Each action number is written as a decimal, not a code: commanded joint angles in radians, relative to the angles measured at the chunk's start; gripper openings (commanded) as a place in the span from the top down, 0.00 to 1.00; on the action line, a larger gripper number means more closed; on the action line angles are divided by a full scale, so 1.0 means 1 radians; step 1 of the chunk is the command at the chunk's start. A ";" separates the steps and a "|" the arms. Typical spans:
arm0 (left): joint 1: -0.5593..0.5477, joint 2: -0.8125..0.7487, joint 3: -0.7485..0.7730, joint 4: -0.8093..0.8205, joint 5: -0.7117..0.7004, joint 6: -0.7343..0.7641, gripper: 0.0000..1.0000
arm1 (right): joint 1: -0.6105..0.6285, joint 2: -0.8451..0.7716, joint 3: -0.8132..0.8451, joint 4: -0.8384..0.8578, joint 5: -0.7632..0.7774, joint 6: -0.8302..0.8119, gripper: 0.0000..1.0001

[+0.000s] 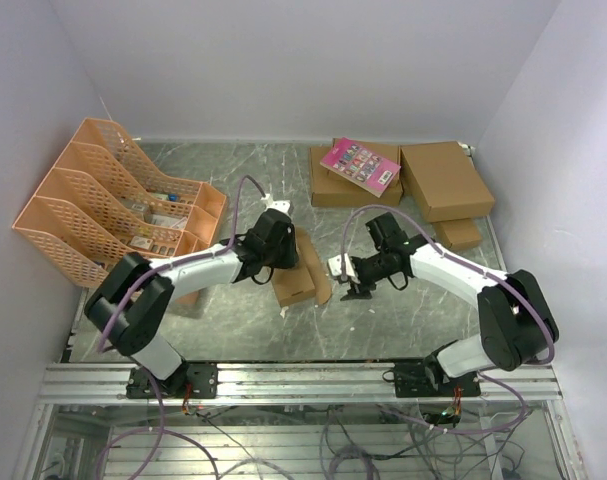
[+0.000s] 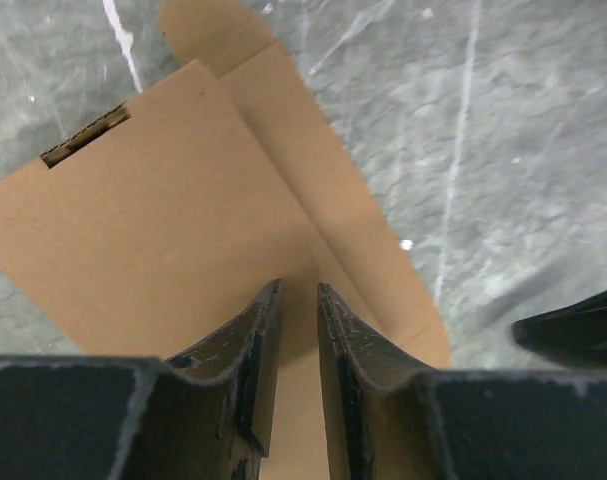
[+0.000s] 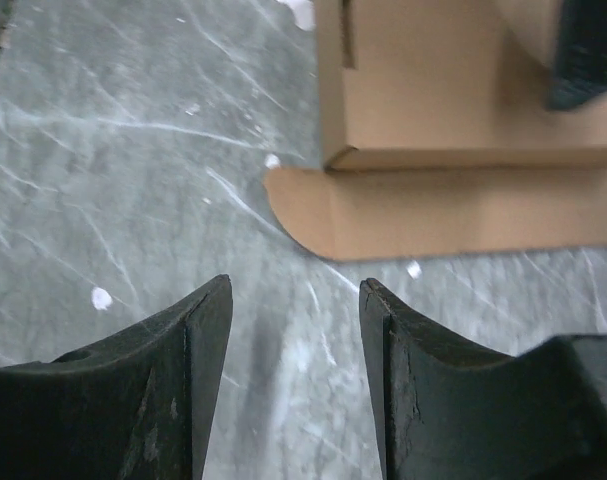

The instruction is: Fold the paper box

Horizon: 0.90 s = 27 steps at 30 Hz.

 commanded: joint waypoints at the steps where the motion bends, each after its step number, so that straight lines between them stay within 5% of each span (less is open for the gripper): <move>1: 0.012 0.063 0.004 -0.013 0.045 0.039 0.68 | -0.057 -0.028 -0.013 0.029 -0.023 -0.021 0.47; 9: 0.015 0.103 0.004 -0.027 0.077 0.056 0.69 | -0.021 -0.020 -0.093 0.043 -0.019 -0.362 0.40; 14: 0.015 0.080 -0.015 -0.020 0.088 0.078 0.69 | 0.013 0.052 -0.072 0.097 -0.025 -0.432 0.47; 27: 0.022 0.038 -0.059 0.022 0.133 0.135 0.68 | 0.139 0.108 -0.135 0.391 0.130 -0.283 0.68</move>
